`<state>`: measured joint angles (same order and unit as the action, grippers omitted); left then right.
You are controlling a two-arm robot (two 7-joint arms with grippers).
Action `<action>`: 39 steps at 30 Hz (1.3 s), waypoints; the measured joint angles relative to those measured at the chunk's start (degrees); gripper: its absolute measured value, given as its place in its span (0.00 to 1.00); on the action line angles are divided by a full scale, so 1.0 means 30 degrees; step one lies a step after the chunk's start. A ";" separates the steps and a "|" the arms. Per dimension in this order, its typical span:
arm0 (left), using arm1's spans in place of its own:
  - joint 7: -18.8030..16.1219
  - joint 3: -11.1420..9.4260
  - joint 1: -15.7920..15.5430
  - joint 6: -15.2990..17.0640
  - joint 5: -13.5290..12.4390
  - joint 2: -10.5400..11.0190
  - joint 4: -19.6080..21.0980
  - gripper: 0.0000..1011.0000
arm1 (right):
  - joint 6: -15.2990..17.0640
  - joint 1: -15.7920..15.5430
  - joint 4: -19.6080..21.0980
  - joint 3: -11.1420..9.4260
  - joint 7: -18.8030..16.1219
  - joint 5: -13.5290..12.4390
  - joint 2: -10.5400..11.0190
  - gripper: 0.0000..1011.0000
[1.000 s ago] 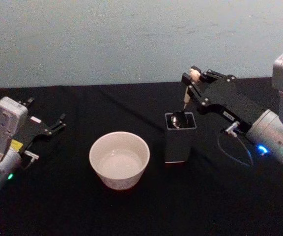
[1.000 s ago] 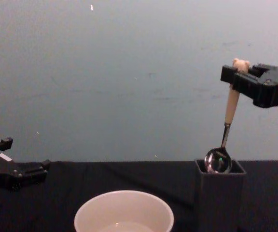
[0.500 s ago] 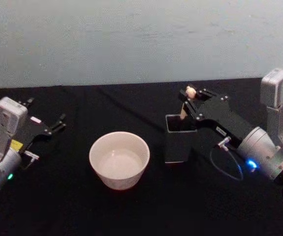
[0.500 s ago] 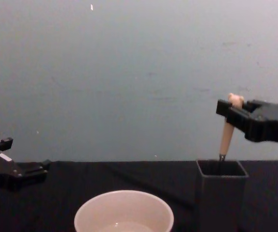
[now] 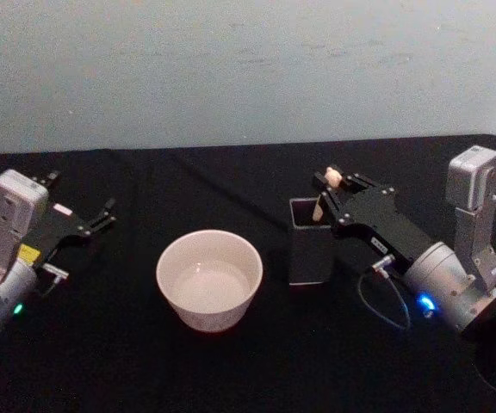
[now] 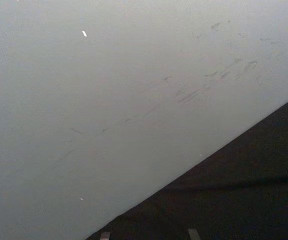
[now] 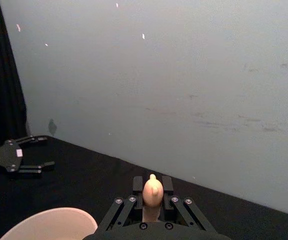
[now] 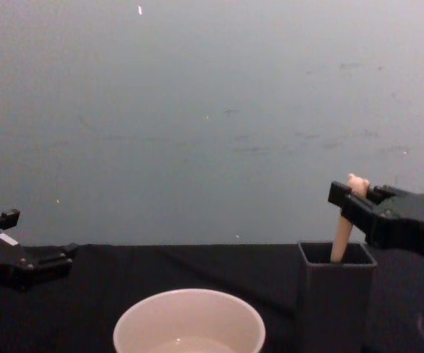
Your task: Pick up the stirring spoon with one hand, stir inside the cup, then place it back in its original position.
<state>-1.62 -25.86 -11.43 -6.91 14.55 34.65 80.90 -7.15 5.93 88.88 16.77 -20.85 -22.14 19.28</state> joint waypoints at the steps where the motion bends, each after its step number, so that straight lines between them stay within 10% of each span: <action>1: 0.0000 0.0001 0.0000 0.0000 0.0001 0.0000 0.0001 0.99 | -0.0049 0.0019 -0.0170 -0.0005 0.0067 0.0088 -0.0127 0.21; 32: 0.0001 0.0000 0.0001 0.0000 0.0000 0.0000 0.0001 0.99 | 0.0168 0.0176 -0.1188 -0.0181 0.0373 0.0736 -0.0685 0.23; 39: 0.0000 0.0000 -0.0001 0.0000 0.0000 0.0000 0.0001 0.99 | 0.0162 0.0179 -0.1169 -0.0173 0.0362 0.0711 -0.0674 0.44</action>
<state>-1.62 -25.86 -11.43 -6.91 14.55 34.64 80.90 -6.66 6.47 85.37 16.25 -19.76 -20.01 17.26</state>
